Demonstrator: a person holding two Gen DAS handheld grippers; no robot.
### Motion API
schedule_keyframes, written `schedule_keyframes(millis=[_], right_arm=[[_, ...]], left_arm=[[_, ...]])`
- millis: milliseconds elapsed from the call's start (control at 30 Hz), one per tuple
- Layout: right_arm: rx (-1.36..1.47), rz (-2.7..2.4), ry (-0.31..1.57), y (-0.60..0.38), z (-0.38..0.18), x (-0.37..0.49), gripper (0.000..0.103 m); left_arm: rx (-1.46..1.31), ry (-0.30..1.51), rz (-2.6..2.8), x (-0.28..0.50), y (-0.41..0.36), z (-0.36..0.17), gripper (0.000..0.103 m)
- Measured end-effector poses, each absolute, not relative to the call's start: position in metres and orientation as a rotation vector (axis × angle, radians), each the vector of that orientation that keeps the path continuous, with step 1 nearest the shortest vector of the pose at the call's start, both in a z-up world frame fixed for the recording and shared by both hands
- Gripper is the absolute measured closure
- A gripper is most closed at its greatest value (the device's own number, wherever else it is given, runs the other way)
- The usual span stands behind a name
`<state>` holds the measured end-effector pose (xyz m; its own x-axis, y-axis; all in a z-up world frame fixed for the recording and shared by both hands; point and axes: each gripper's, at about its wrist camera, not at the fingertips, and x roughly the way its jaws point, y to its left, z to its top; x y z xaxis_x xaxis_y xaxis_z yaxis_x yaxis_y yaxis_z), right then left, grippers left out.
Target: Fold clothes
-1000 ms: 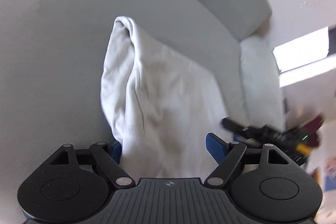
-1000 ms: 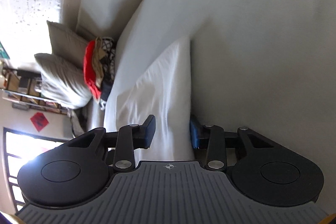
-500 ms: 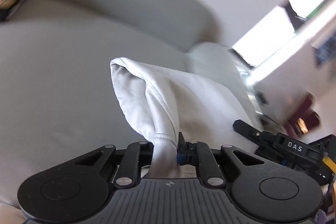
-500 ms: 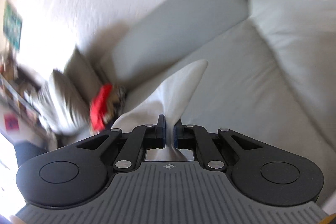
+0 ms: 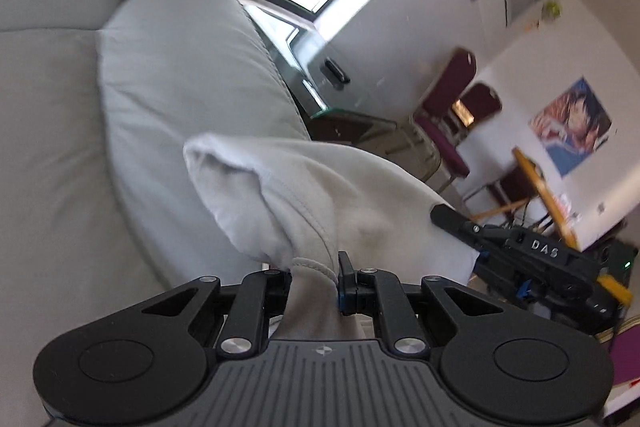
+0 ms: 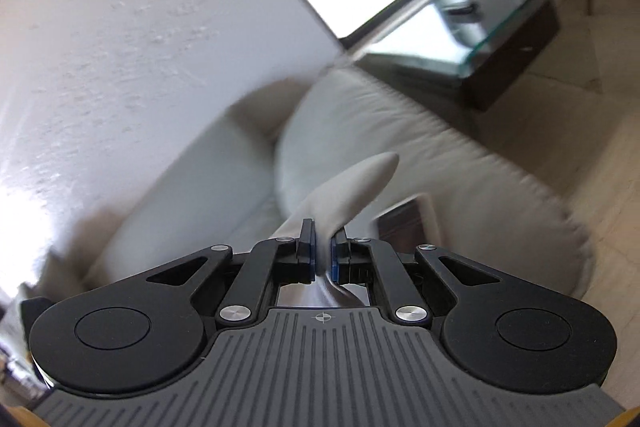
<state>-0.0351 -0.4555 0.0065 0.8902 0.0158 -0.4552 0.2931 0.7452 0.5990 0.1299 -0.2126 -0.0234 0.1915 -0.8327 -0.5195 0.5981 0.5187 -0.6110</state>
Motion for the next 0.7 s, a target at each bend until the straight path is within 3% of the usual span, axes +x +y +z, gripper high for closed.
schedule_keyframes(millis=[200,233,267,300,333,367,467,567,700], right_arm=[[0.712,-0.208,0.399,-0.508,-0.014,0.007,0.095],[0.689,-0.241,0.397,-0.513,-0.02,0.014,0.088],[0.667,-0.275,0.396,-0.518,-0.025,0.022,0.074],[0.642,-0.331,0.412,-0.522,-0.031,0.029,0.066],[0.625,-0.387,0.438,-0.525,-0.036,0.031,0.062],[0.616,-0.418,0.459,-0.528,-0.039,0.03,0.062],[0.559,-0.405,0.49,-0.518,-0.038,0.015,0.062],[0.451,-0.343,0.566,-0.494,-0.036,0.003,0.062],[0.385,-0.253,0.705,-0.47,-0.053,0.0,0.073]], left_arm=[[-0.278,0.826,-1.02,0.18,-0.266,-0.016,0.089],[-0.251,0.799,-0.993,0.184,-0.273,-0.017,0.086],[-0.213,0.79,-0.939,0.189,-0.278,-0.022,0.073],[-0.174,0.811,-0.859,0.196,-0.284,-0.031,0.064],[-0.134,0.843,-0.769,0.204,-0.288,-0.042,0.066],[-0.115,0.864,-0.684,0.209,-0.288,-0.049,0.072],[-0.11,0.865,-0.57,0.206,-0.269,-0.054,0.067],[-0.067,0.83,-0.607,0.181,-0.259,-0.048,0.07],[0.053,0.853,-0.704,0.142,-0.277,-0.054,0.076]])
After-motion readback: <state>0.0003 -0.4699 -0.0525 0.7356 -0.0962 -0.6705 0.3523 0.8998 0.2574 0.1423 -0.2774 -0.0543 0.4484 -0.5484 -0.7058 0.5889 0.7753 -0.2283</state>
